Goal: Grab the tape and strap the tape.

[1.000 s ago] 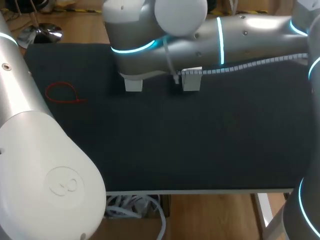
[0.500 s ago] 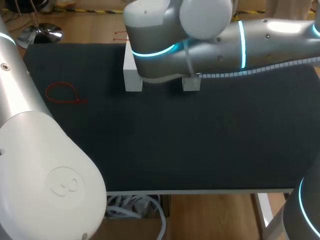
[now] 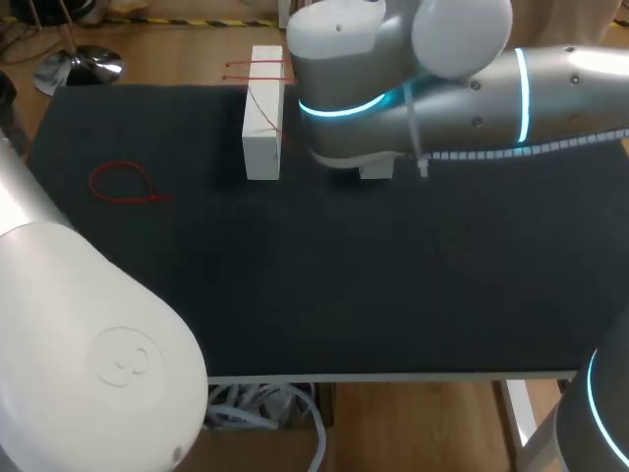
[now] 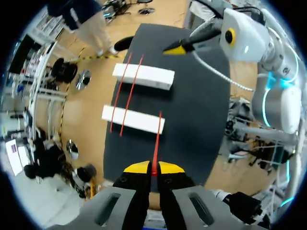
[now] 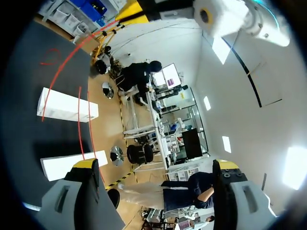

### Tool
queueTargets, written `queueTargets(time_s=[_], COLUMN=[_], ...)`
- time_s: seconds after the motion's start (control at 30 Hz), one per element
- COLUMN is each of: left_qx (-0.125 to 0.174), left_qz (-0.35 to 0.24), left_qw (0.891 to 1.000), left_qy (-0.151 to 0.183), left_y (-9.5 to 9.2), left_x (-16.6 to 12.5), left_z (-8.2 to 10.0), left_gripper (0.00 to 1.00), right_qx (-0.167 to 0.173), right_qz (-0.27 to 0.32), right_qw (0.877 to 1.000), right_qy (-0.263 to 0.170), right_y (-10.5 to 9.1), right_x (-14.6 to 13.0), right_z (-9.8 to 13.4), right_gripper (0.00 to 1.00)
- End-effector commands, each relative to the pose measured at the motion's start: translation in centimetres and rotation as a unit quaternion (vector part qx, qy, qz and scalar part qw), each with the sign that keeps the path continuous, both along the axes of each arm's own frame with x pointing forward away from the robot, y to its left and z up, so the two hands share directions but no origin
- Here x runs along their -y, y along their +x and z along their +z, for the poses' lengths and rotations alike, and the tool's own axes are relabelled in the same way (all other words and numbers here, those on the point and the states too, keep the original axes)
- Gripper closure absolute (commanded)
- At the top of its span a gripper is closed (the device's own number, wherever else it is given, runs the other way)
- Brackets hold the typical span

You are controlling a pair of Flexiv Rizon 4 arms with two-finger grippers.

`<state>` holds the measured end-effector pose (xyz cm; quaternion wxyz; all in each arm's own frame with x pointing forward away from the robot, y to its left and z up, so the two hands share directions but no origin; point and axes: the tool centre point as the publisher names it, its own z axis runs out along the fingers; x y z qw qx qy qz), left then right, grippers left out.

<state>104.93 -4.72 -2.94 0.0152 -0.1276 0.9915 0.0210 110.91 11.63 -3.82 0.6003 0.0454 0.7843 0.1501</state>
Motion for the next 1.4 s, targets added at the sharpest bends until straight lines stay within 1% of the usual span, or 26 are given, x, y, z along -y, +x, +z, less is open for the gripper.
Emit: queueTargets(time_s=[0.03,0.07,0.17,0.23,0.33,0.4,0.5,0.57,0.6,0.7,0.77,0.9,0.93,1.03,1.23,1.4], left_qx=[0.030,0.026,0.024,0.020,0.014,0.005,0.002,-0.003,-0.001,0.009,0.013,0.024,0.022,0.026,0.002,-0.034], left_qz=[0.022,0.026,0.036,0.042,0.046,0.041,0.052,0.057,0.064,0.093,0.104,0.128,0.138,0.141,0.127,0.119], left_qw=[0.999,0.999,0.998,0.997,0.998,0.998,0.998,0.997,0.997,0.995,0.994,0.990,0.988,0.988,0.991,0.992], left_qy=[0.028,0.037,0.050,0.057,0.046,0.052,0.040,0.045,0.040,0.046,0.041,0.052,0.062,0.055,0.041,0.033], left_y=[-1.8,-1.9,-2.0,-2.0,-1.9,-1.6,-1.5,-1.4,-1.4,-1.3,-1.3,-1.3,-1.4,-1.5,-1.7,-2.1], left_x=[-3.1,-3.7,-5.0,-5.7,-6.3,-6.3,-6.8,-7.2,-7.4,-8.8,-9.6,-11.1,-11.5,-12.2,-11.0,-10.6], left_z=[1.8,2.0,2.8,2.9,2.6,2.3,1.8,1.6,1.5,1.8,2.0,2.7,2.8,2.9,1.7,-0.2], left_gripper=[1.00,1.00,1.00,1.00,1.00,1.00,1.00,1.00,1.00,1.00,1.00,1.00,1.00,1.00,1.00,1.00], right_qx=[-0.001,-0.002,-0.004,-0.005,-0.006,-0.006,-0.006,-0.006,-0.006,-0.007,-0.007,-0.007,-0.006,-0.006,-0.007,-0.008], right_qz=[0.015,0.014,0.008,0.005,0.002,0.001,-0.001,-0.001,-0.002,-0.003,-0.004,-0.004,-0.004,-0.003,-0.002,-0.003], right_qw=[1.000,1.000,1.000,1.000,1.000,1.000,1.000,1.000,1.000,1.000,1.000,1.000,1.000,1.000,1.000,1.000], right_qy=[0.004,0.005,0.007,0.007,0.008,0.008,0.009,0.009,0.009,0.008,0.007,0.006,0.006,0.007,0.009,0.008], right_y=[-0.3,-0.4,-0.5,-0.5,-0.6,-0.5,-0.5,-0.5,-0.4,-0.3,-0.3,-0.1,0.0,0.1,0.4,0.4], right_x=[0.4,0.4,0.3,0.2,-0.1,-0.3,-0.8,-1.1,-1.2,-1.5,-1.7,-2.1,-2.2,-2.6,-3.1,-3.1], right_z=[0.1,0.1,0.0,0.0,0.0,0.0,0.1,0.1,0.1,0.2,0.2,0.2,0.2,0.3,0.2,0.1], right_gripper=[0.00,0.00,0.00,0.00,0.00,0.00,0.00,0.00,0.00,0.00,0.00,0.00,0.00,0.00,0.00,0.00])
